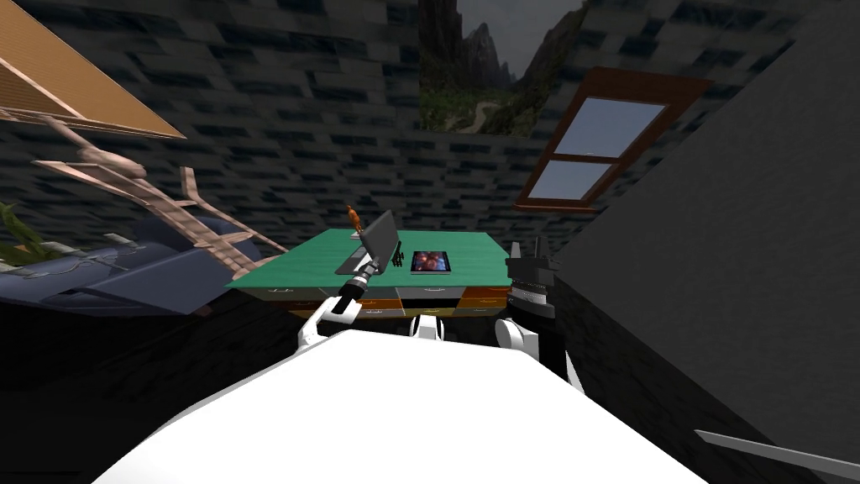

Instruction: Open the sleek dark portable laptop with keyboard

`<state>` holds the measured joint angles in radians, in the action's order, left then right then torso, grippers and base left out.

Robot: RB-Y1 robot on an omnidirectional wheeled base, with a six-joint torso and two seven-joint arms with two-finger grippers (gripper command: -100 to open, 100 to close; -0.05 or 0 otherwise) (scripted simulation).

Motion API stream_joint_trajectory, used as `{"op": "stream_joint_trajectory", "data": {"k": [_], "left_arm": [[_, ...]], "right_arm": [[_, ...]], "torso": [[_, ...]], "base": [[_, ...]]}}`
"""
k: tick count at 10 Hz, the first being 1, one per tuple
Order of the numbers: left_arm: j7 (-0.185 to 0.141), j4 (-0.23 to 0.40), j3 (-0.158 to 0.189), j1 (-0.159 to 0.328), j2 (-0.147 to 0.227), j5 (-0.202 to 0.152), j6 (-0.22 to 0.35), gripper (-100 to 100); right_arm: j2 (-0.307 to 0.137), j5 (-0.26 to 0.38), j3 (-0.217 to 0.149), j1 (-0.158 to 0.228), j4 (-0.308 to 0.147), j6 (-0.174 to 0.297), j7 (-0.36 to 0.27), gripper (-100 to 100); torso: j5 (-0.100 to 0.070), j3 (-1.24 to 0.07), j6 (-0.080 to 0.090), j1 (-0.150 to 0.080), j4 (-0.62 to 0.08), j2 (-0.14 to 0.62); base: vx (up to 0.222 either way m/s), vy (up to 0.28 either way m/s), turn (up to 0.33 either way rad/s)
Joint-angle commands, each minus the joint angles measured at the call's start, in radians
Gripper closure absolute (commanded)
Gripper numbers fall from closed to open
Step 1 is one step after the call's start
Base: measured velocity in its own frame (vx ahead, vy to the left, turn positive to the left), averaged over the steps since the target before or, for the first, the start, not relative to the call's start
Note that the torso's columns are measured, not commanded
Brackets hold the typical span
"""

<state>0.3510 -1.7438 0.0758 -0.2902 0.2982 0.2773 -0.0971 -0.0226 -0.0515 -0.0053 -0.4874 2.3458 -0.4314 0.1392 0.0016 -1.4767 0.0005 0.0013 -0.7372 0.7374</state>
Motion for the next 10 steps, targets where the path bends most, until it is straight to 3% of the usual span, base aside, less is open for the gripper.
{"op": "stream_joint_trajectory", "data": {"k": [1,3,4,6,8,10], "left_arm": [[-0.013,0.076,-0.001,0.081,0.005,-0.013,-0.014,100],[-0.013,0.116,-0.001,0.081,0.005,-0.013,-0.014,100],[-0.028,0.145,-0.002,0.129,0.011,-0.034,-0.041,100],[-0.028,0.199,-0.002,0.184,0.011,-0.034,-0.041,100],[-0.028,0.243,-0.002,0.184,0.011,-0.034,-0.041,100],[-0.044,0.297,-0.002,0.257,0.017,-0.055,-0.068,100]], "right_arm": [[0.0,0.0,0.0,0.0,0.0,0.0,0.0,0],[0.0,0.0,0.0,0.0,0.0,0.0,0.0,0],[0.0,0.0,0.0,0.0,0.0,0.0,0.0,0],[0.0,0.0,0.0,0.0,0.0,0.0,0.0,0],[0.0,0.0,0.0,0.0,0.0,0.0,0.0,0],[0.0,0.0,0.0,0.0,0.0,0.0,0.0,0]], "torso": [[0.0,0.002,0.001,-0.001,-0.002,0.002],[-0.001,-0.002,0.001,-0.002,0.001,-0.003],[0.001,-0.003,0.001,-0.001,0.003,-0.006],[0.0,0.002,0.001,-0.001,-0.001,0.002],[0.0,-0.001,0.001,-0.003,0.002,-0.003],[0.002,-0.001,0.001,0.001,0.003,-0.001]], "base": [[-0.047,0.001,-0.001],[0.007,0.002,0.001],[-0.074,0.005,0.033],[-0.077,0.014,0.008],[0.001,0.006,-0.007],[-0.086,0.012,0.033]]}}
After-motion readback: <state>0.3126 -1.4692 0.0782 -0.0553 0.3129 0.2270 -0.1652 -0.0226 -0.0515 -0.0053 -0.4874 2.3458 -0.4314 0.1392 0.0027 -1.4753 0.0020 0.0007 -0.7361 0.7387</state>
